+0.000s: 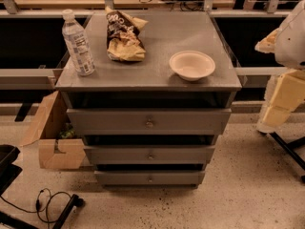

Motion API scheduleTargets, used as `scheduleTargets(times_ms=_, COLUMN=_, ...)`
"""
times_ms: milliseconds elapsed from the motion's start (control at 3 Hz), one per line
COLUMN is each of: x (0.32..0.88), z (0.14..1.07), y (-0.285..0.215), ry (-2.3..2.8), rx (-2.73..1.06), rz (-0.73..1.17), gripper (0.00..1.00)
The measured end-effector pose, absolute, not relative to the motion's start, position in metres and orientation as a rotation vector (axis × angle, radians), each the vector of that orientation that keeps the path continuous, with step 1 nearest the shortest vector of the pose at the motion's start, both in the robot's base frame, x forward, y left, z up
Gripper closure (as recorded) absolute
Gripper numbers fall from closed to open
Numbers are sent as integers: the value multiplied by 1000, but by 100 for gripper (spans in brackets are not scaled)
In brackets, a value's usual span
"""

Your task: Open middle drawer

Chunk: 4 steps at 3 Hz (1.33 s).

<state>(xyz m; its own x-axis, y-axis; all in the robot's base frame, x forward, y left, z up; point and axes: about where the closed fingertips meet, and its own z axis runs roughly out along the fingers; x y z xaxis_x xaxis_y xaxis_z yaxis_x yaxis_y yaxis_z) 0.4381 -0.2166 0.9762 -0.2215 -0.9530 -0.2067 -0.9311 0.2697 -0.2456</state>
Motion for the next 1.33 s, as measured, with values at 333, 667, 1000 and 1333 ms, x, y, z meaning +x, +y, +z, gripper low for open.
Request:
scheduleTargets(times_ms=333, x=438, z=976, y=-217, ry=2232, rx=-1725, rz=-99, gripper=0)
scheduleTargets(times_ms=667, x=442, z=951, y=-211, ry=2232, rx=-1753, rz=-132, gripper=0)
scheduleTargets(times_ms=1000, x=445, z=903, y=-205, ry=2258, rx=-1748, rz=-212, gripper=0)
scheduleTargets(times_ms=1333, x=458, z=831, y=-198, ry=2304, rx=-1717, rz=-317, gripper=0)
